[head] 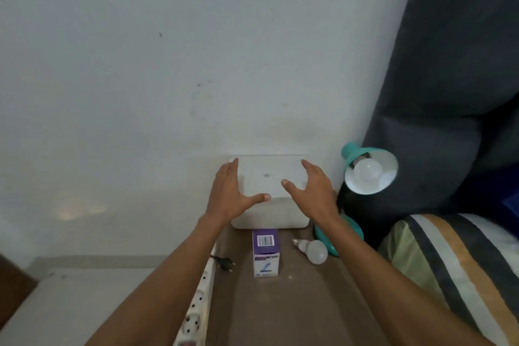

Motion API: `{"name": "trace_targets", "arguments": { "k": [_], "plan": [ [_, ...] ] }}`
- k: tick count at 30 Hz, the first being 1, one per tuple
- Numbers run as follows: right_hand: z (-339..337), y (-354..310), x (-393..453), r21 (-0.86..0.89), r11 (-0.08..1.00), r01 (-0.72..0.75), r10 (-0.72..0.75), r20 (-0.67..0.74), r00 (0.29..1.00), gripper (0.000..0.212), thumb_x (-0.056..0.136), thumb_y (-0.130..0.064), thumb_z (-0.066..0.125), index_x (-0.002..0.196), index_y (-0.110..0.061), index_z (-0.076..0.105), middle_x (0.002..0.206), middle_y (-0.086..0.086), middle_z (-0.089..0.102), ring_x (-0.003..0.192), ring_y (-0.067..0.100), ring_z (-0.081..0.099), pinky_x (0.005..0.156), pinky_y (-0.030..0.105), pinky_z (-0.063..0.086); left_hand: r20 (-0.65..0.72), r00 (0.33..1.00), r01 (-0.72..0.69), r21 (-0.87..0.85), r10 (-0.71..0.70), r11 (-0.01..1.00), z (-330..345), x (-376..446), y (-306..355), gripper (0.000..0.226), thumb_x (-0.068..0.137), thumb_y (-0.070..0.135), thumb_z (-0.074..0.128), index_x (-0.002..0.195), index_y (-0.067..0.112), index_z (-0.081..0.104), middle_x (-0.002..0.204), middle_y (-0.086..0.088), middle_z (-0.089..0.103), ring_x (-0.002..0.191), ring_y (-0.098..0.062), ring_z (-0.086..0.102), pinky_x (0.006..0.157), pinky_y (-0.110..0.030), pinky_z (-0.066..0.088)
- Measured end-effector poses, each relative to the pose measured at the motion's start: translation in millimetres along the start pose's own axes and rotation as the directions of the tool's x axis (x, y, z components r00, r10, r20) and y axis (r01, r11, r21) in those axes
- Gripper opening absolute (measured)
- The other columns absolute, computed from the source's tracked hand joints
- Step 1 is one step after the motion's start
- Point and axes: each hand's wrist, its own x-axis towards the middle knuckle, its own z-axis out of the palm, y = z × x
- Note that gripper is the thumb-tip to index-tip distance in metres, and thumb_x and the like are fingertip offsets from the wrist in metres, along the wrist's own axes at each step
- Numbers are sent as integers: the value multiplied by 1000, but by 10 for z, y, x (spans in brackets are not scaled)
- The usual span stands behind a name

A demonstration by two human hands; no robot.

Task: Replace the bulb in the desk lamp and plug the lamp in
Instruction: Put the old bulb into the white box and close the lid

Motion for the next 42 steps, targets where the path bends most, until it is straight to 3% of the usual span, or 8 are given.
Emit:
{"name": "trace_targets", "arguments": {
  "k": [4,10,14,18,26,32,37,42],
  "plan": [
    [236,234,143,-119,983,-142,158,139,978,117,74,-63,75,158,-13,12,166,10,8,151,27,11,119,41,16,14,999,42,-105,-40,994,43,76,-379,116,46,82,84,141,34,40,136,7,54,128,-17,50,102,-49,51],
    [366,426,355,-119,968,-222,243,219,945,144,41,-79,77,154,-14,16,158,16,21,144,34,26,114,51,33,79,997,44,-295,-21,955,128,123,-439,102,51,51,99,138,36,47,133,17,61,122,-4,59,97,-33,55],
    [383,493,391,-72,976,-207,218,213,952,139,36,-79,77,149,-17,27,152,14,30,138,31,35,109,50,40,70,997,49,-311,-29,949,175,145,-458,95,57,42,99,137,32,49,130,17,61,116,1,58,85,-11,46],
    [385,490,366,-55,979,-194,201,188,961,132,49,-70,84,153,-15,23,156,10,27,139,29,34,110,46,38,47,998,57,-311,-45,949,177,138,-436,91,60,40,98,134,36,47,123,21,57,108,7,55,81,-7,42],
    [326,426,334,-75,992,-103,111,102,989,133,59,-66,84,158,-14,11,163,8,14,148,26,22,115,40,27,-11,1000,13,-288,-17,957,95,115,-414,100,55,57,95,139,33,46,133,10,60,122,-9,57,97,-33,52],
    [188,240,89,-11,997,-81,81,65,995,132,56,-66,84,156,-14,16,160,9,21,142,27,30,112,41,33,-66,997,-40,-233,25,972,-161,-112,-260,94,59,51,95,138,33,48,129,15,59,116,-3,54,84,-12,44],
    [8,129,-361,25,998,-52,52,22,998,124,49,-69,84,148,-19,27,151,7,32,135,27,39,107,48,43,-89,994,-77,-196,61,977,-379,-558,-85,98,59,57,93,141,34,44,134,13,59,118,-4,54,89,-23,49],
    [-189,115,-988,19,1000,-10,10,2,1000,116,49,-68,83,143,-24,30,142,2,39,129,24,44,99,44,47,-96,994,-71,-191,54,979,-501,-1223,90,100,55,69,89,138,35,45,132,11,60,120,-10,57,94,-35,55]
  ]
}}
